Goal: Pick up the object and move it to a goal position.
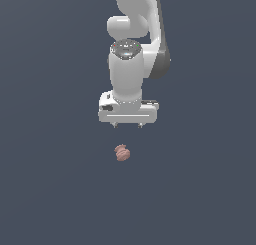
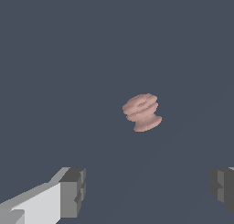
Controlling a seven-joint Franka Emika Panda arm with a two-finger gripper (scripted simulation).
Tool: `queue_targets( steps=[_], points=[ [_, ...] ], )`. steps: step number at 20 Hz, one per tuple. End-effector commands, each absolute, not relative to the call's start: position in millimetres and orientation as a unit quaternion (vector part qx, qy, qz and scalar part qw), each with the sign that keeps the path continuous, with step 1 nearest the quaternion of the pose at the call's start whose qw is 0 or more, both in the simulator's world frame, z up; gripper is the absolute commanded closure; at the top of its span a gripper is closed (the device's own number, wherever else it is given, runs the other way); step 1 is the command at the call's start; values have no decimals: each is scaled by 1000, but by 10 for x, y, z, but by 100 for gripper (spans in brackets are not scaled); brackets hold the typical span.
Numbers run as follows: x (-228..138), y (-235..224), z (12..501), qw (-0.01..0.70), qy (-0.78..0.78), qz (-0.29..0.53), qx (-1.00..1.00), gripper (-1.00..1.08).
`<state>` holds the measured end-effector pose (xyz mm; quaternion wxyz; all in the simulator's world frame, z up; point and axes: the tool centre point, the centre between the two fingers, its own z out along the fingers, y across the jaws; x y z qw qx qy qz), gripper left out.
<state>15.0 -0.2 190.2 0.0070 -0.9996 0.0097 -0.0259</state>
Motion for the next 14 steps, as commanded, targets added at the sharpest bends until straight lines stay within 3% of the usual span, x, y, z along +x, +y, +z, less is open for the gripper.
queue_targets(
  steps=[1, 14],
  points=[
    [150, -2, 1902, 7, 10, -26, -1000, -92],
    [143, 60, 1930, 12, -4, -32, -999, -92]
  ],
)
